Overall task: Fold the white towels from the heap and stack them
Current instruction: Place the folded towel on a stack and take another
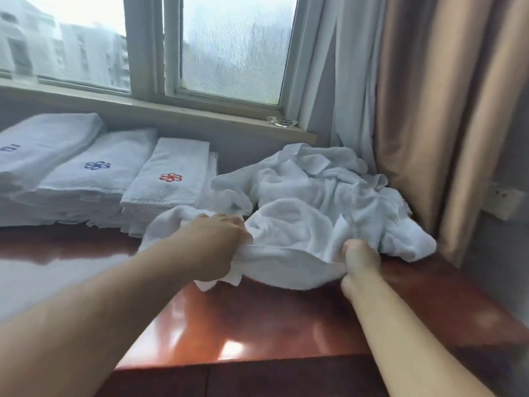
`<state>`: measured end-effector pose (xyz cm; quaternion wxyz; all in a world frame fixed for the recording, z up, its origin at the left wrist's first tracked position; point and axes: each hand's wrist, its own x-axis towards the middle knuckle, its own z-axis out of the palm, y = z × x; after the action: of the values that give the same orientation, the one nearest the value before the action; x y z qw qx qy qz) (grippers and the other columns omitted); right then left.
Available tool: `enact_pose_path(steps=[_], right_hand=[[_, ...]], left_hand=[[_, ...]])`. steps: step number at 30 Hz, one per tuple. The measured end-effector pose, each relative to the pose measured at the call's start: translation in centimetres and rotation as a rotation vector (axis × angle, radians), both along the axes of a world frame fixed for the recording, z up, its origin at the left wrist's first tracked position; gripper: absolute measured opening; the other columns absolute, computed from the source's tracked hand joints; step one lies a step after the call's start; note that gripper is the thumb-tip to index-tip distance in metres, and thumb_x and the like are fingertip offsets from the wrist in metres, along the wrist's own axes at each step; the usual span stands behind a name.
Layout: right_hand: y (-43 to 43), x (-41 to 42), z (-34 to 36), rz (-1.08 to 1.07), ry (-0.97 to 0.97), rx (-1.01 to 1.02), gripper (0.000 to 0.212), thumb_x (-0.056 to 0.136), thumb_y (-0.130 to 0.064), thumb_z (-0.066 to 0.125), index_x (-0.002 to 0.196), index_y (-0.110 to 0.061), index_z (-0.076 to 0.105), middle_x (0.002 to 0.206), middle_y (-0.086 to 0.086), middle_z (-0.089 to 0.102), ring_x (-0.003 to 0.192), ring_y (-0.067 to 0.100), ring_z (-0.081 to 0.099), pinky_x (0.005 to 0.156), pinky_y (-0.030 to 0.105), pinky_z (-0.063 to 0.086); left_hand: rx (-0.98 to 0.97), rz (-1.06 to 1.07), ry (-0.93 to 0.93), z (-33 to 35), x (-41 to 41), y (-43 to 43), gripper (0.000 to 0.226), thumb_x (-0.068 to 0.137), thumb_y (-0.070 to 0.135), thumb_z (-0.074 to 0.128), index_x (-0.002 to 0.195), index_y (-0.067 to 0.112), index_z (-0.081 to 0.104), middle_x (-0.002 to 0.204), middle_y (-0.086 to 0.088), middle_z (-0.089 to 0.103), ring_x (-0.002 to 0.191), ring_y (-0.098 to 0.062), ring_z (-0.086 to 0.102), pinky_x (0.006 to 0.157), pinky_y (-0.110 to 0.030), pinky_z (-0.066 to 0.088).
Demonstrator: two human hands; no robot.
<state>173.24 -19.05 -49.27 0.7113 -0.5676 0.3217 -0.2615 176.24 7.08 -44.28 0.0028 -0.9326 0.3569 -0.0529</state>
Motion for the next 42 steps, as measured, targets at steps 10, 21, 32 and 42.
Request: enact_pose_path(steps=[10, 21, 32, 42], right_hand=[[1.6, 0.5, 0.0, 0.029, 0.556, -1.248, 0.099, 0.079, -0.071, 0.06, 0.153, -0.016, 0.026, 0.153, 0.015, 0.026, 0.135, 0.037, 0.035, 0.103, 0.048, 0.037], [3.9, -1.8, 0.5, -0.016, 0.114, -1.478, 0.017, 0.087, -0.013, 0.061, 0.096, -0.016, 0.047, 0.095, 0.007, 0.063, 0.076, 0.03, 0.054, 0.075, 0.043, 0.045], [4.3, -2.7, -0.2, 0.345, 0.181, -1.624, 0.044, 0.089, -0.027, 0.064, 0.131, -0.015, 0.058, 0.125, 0.008, 0.06, 0.116, 0.032, 0.056, 0.094, 0.045, 0.047], [10.8, -0.3, -0.6, 0.708, 0.373, -1.601, 0.036, 0.1, -0.045, 0.046, 0.122, -0.023, 0.065, 0.128, -0.001, 0.061, 0.123, 0.024, 0.051, 0.103, 0.041, 0.041]], left_hand=[[-0.365, 0.084, 0.727, -1.3, -3.4, 1.9, 0.037, 0.096, 0.062, 0.045, 0.099, 0.035, 0.071, 0.098, 0.014, 0.072, 0.086, -0.012, 0.069, 0.073, -0.03, 0.056], [-0.032, 0.133, 0.123, -7.9, 0.8, 2.1, 0.096, 0.078, 0.086, 0.038, 0.158, 0.041, 0.008, 0.166, 0.013, 0.016, 0.152, -0.011, 0.013, 0.121, -0.04, 0.009], [-0.023, 0.095, 0.127, -8.3, 1.1, 0.3, 0.081, 0.085, 0.078, 0.032, 0.154, 0.035, 0.028, 0.158, 0.009, 0.036, 0.143, -0.016, 0.033, 0.119, -0.039, 0.02], [-0.57, 0.328, 0.009, -5.1, 1.0, 6.4, 0.027, 0.1, 0.032, 0.044, 0.115, 0.029, 0.066, 0.119, 0.004, 0.065, 0.118, -0.022, 0.054, 0.098, -0.04, 0.042]])
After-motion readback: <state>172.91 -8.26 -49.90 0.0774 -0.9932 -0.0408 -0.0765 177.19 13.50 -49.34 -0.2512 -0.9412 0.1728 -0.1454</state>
